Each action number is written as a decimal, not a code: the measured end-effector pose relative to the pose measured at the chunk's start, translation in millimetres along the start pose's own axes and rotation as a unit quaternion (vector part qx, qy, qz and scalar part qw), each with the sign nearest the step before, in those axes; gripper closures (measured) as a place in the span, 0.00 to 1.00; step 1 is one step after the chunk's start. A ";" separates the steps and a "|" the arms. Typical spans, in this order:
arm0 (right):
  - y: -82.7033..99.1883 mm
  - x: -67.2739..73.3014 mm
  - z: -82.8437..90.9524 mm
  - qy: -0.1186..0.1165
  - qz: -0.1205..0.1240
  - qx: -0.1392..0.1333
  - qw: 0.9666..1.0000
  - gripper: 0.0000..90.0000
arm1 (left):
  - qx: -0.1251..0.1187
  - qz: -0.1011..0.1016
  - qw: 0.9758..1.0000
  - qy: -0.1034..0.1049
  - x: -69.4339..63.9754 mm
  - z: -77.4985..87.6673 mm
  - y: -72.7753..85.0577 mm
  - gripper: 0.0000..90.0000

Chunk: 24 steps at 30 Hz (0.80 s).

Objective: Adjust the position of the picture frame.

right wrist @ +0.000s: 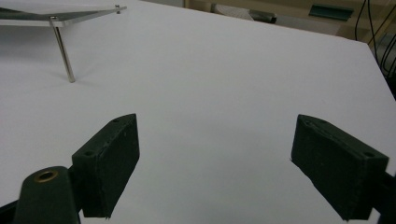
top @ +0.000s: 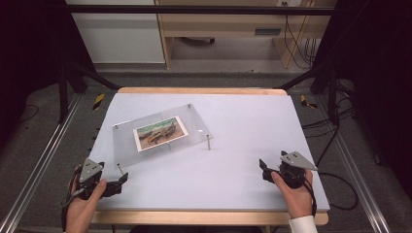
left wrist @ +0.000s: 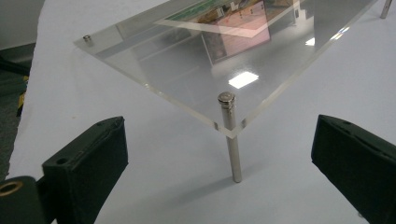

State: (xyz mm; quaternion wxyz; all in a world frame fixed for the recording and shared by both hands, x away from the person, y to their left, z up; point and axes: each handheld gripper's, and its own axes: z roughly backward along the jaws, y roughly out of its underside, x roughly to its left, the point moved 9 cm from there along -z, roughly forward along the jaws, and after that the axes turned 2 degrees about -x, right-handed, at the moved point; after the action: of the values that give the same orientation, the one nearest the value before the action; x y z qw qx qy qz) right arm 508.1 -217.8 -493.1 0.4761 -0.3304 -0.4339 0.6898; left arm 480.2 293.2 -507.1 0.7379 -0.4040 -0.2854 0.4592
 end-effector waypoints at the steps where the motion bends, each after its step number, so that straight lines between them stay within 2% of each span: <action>1: -0.1 0.1 -0.3 0.003 0.002 -0.001 1.000 0.18 | 0.000 0.000 1.000 0.000 0.0 0.0 0.0 0.04; 2: -0.3 0.3 -0.1 0.004 0.004 -0.001 1.000 0.18 | -0.001 -0.010 1.000 0.001 -1.4 -0.1 -0.1 0.04; 7: 0.2 -0.6 1.0 0.009 0.010 -0.004 1.000 0.20 | -0.005 -0.007 1.000 0.011 -5.6 1.2 0.1 0.04; 9: 1.2 -3.0 1.1 0.011 0.006 -0.003 1.000 0.21 | 0.005 0.002 1.000 0.023 -8.4 -0.4 3.7 0.04; 11: 1.2 -3.5 1.4 0.011 0.002 -0.005 1.000 0.21 | 0.010 0.003 1.000 0.027 -9.1 -0.8 5.0 0.05; 12: 1.2 -4.2 1.6 0.010 0.001 -0.006 1.000 0.22 | 0.020 0.008 0.999 0.034 -11.0 -2.8 7.7 0.05; 15: 1.5 -4.4 1.2 0.011 0.000 -0.005 1.000 0.22 | 0.025 0.009 0.999 0.044 -13.3 -4.9 9.1 0.06; 20: 1.5 -3.8 1.4 0.009 0.002 -0.005 1.000 0.23 | 0.038 0.003 0.998 0.045 -13.6 -7.7 13.1 0.07; 24: 3.2 -3.7 0.3 0.009 0.004 0.001 1.000 0.23 | 0.031 0.009 0.998 0.047 -14.5 -9.5 11.3 0.09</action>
State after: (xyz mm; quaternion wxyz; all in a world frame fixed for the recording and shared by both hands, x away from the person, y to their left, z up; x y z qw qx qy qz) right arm 507.8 -221.9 -495.8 0.4775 -0.3381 -0.4279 0.6888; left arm 476.7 279.7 -522.3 0.7585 -0.4043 -0.2328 0.4550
